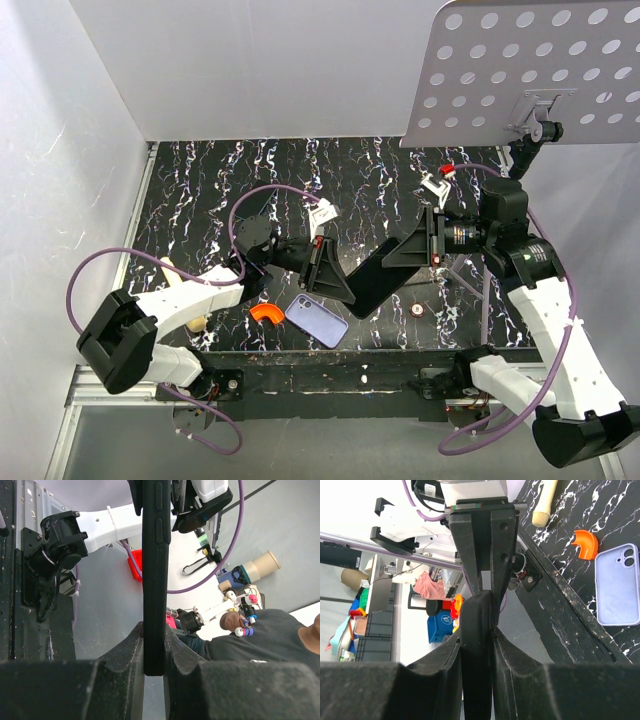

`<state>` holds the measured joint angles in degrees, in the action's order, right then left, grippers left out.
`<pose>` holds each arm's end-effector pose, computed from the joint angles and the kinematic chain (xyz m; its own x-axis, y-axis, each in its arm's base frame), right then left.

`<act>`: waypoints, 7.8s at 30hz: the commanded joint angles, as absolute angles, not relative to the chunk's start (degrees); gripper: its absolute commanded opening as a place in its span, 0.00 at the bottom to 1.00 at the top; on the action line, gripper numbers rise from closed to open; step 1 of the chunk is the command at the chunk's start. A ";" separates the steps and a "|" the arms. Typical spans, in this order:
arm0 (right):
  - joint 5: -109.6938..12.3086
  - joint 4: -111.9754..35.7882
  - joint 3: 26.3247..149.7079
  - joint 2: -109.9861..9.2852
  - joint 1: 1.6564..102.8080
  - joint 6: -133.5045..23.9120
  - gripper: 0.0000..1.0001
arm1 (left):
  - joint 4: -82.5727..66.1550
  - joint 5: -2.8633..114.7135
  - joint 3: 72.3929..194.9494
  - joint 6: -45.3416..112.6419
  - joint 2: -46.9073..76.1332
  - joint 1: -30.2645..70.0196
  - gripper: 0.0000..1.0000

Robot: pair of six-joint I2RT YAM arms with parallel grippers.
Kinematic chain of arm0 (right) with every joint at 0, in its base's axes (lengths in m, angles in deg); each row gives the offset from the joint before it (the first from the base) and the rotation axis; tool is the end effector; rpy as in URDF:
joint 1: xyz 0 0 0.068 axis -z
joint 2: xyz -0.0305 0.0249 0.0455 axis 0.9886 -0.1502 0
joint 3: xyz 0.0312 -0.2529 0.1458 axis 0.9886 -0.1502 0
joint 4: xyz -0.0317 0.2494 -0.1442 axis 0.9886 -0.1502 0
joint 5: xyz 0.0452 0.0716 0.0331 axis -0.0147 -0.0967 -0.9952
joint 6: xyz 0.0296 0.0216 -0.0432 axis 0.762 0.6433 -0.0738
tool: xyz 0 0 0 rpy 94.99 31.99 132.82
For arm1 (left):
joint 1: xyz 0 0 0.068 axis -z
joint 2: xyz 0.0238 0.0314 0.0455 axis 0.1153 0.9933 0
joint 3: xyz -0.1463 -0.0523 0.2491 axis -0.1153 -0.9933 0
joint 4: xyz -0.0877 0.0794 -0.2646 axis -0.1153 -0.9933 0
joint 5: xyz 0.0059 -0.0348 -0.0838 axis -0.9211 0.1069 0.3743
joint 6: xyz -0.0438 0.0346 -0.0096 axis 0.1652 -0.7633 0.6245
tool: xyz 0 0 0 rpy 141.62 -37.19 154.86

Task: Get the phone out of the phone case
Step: Adjust the phone, then remove the phone case from the phone.

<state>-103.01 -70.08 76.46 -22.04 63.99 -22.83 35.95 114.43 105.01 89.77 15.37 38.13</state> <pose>0.1724 0.0905 0.4199 -0.8494 0.0428 -0.5259 -0.5045 0.2262 0.8332 0.1894 -0.2391 0.3138 -0.7804 0.2597 -0.5688 0.5007 -0.2855 -0.8172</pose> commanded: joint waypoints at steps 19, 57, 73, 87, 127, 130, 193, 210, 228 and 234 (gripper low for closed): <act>-95.54 -55.70 74.08 -14.53 64.75 -15.56 0.01 | 20.62 105.93 102.64 83.15 2.76 30.92 0.40; -103.98 -30.65 68.02 -16.21 64.31 -6.93 0.01 | 78.11 117.62 115.19 118.14 20.06 32.13 0.00; -110.74 7.77 71.43 -22.44 62.29 2.83 0.01 | 78.19 112.89 127.42 121.29 25.25 34.69 0.00; -115.14 11.80 80.85 -30.97 61.85 -2.73 0.01 | 78.28 105.76 130.67 127.28 26.31 34.77 0.00; -108.38 16.30 76.72 -34.48 61.67 22.50 0.01 | 78.11 108.66 124.25 105.13 14.79 38.73 0.00; -108.38 15.77 76.46 -34.83 61.23 24.95 0.01 | 78.11 108.57 124.78 105.04 14.79 38.90 0.00; -94.14 -4.98 69.08 -25.26 56.66 23.28 0.01 | -3.02 65.87 121.80 59.95 3.81 43.13 0.00; -90.27 8.02 65.65 -22.71 56.31 38.84 0.01 | -15.33 51.88 119.69 63.91 1.96 43.21 0.00; -93.97 3.67 66.25 -23.24 55.87 32.90 0.01 | -8.14 76.83 123.56 63.47 8.91 41.81 0.24; -88.53 -25.78 71.53 -21.65 55.87 7.85 0.01 | -2.83 88.00 117.23 57.33 1.10 41.81 0.68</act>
